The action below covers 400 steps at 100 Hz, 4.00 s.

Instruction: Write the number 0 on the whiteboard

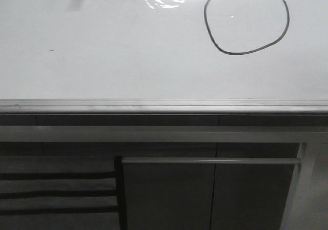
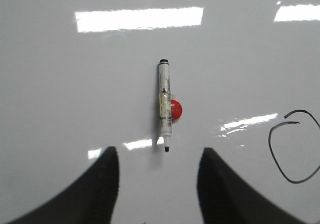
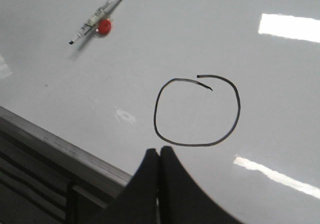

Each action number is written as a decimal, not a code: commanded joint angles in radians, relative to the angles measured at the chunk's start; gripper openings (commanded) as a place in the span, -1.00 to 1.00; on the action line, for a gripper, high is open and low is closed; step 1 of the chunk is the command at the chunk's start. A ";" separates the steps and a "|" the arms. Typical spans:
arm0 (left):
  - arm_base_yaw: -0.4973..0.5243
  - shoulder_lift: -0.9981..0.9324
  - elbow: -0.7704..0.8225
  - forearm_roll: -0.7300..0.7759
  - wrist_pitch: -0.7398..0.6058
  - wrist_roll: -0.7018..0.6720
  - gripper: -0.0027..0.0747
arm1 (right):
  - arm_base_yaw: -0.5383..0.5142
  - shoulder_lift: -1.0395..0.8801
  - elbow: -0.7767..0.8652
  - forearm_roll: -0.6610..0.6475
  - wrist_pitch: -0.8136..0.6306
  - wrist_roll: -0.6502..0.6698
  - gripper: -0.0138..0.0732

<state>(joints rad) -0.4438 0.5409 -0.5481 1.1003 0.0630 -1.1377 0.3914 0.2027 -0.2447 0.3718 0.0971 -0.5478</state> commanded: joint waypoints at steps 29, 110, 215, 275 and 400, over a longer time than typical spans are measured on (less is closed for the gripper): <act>-0.009 -0.444 0.228 0.003 0.099 -0.004 -0.98 | -0.006 -0.008 0.038 0.005 -0.113 -0.002 -0.84; -0.009 -0.449 0.286 -0.018 0.097 -0.004 -0.98 | -0.006 -0.008 0.038 0.005 -0.113 -0.002 -0.84; 0.265 -0.449 0.586 -1.169 0.006 1.191 -0.98 | -0.006 -0.008 0.038 0.005 -0.113 -0.002 -0.84; 0.277 -0.505 0.584 -1.175 0.172 1.192 -0.98 | -0.006 -0.008 0.038 0.005 -0.113 -0.002 -0.84; 0.277 -0.505 0.584 -1.177 0.173 1.192 -0.98 | -0.155 -0.231 0.269 -0.493 0.201 0.510 -0.84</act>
<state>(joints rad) -0.1710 0.0266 0.0040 -0.0656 0.3119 0.0639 0.2425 -0.0094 0.0127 -0.1003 0.3172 -0.0291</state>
